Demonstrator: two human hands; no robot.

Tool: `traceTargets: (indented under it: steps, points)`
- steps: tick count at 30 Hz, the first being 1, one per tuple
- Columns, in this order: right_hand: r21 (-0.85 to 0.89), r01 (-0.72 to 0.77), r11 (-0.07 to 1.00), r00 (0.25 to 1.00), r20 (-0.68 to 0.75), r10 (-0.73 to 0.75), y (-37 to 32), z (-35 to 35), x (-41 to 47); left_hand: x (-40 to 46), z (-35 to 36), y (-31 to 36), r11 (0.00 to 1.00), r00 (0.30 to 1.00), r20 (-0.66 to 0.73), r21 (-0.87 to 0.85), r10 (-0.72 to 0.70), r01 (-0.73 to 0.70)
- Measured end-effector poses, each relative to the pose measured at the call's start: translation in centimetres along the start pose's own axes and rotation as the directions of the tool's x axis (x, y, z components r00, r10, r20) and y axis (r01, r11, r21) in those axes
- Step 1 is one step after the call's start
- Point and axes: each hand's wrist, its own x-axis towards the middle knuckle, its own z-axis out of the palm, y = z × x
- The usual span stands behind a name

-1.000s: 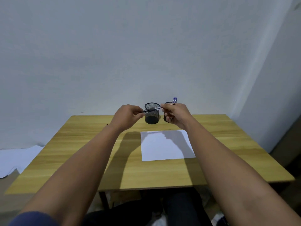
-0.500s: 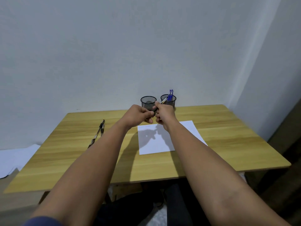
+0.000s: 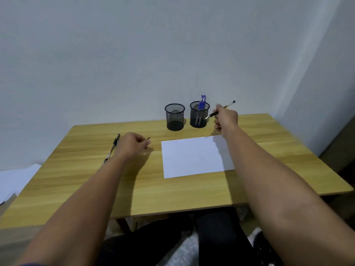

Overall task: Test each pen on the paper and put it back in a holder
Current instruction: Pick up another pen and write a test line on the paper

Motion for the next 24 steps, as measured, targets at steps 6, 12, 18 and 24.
traceTargets:
  steps: [6,12,18,24]
  points:
    - [-0.187,0.237,0.953,0.968,0.131,-0.215,3.3,1.4,-0.3,2.0,3.0,-2.4,0.858,0.969,-0.119,0.497,0.217,-0.131]
    - [-0.130,0.210,0.969,0.957,0.232,-0.176,6.1,2.0,0.1,2.8,4.7,-3.3,0.798,0.955,-0.166,0.593,0.247,-0.104]
    - [-0.070,0.205,0.976,0.947,0.266,-0.180,7.7,3.4,-0.7,2.6,5.8,-2.4,0.831,0.929,-0.040,0.461,0.369,-0.311]
    - [-0.066,0.286,0.956,0.900,0.360,-0.245,9.3,5.1,-0.5,1.6,7.1,-2.9,0.815,0.910,0.086,0.417,0.405,-0.402]
